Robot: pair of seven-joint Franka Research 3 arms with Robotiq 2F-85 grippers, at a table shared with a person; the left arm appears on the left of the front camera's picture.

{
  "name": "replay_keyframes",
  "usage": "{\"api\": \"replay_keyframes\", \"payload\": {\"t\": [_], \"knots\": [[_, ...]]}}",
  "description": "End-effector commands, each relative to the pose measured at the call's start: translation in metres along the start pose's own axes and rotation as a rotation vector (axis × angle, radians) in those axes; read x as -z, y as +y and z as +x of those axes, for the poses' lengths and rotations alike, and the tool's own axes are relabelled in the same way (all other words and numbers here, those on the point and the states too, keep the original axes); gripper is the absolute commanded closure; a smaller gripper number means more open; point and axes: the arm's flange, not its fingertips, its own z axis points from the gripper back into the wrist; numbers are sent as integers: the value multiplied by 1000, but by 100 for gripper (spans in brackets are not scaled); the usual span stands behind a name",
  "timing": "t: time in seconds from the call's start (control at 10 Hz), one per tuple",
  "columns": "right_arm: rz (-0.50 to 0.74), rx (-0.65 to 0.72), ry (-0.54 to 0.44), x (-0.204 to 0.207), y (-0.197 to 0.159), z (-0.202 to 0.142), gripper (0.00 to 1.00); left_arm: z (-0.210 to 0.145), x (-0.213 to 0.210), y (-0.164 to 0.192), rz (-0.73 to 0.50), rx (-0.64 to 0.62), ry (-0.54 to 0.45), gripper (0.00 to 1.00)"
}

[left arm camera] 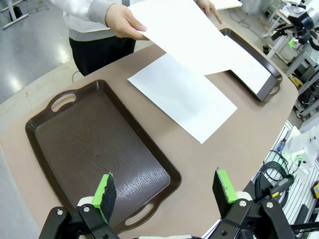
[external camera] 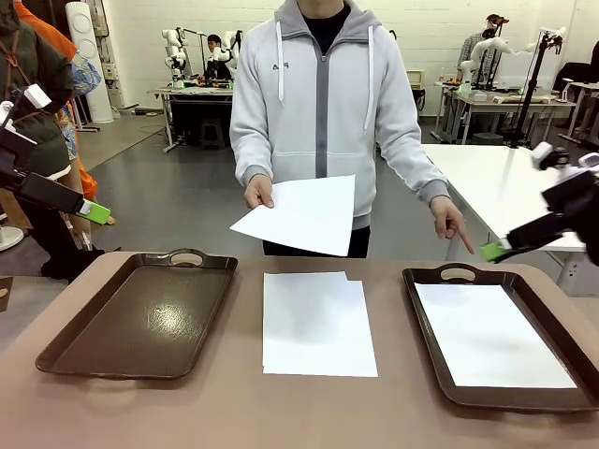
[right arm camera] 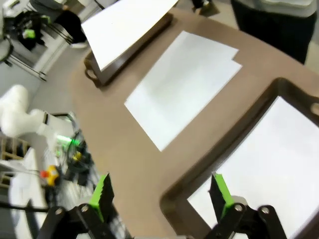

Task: Sort the A4 documents.
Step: Receive the A4 Paper.

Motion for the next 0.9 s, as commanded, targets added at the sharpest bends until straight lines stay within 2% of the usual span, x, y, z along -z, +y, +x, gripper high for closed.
{"api": "replay_keyframes", "payload": {"t": [0.0,0.2,0.4,0.8], "knots": [[120,98,-21,25,-10,29,0,0,0,1,-11,6,-5,0],[240,176,-20,61,-21,47,0,0,0,1,-11,6,-5,0],[342,344,-99,95,-32,67,0,0,0,1,-11,6,-5,0],[384,491,-183,146,-48,100,0,0,0,1,-11,6,-5,0]]}}
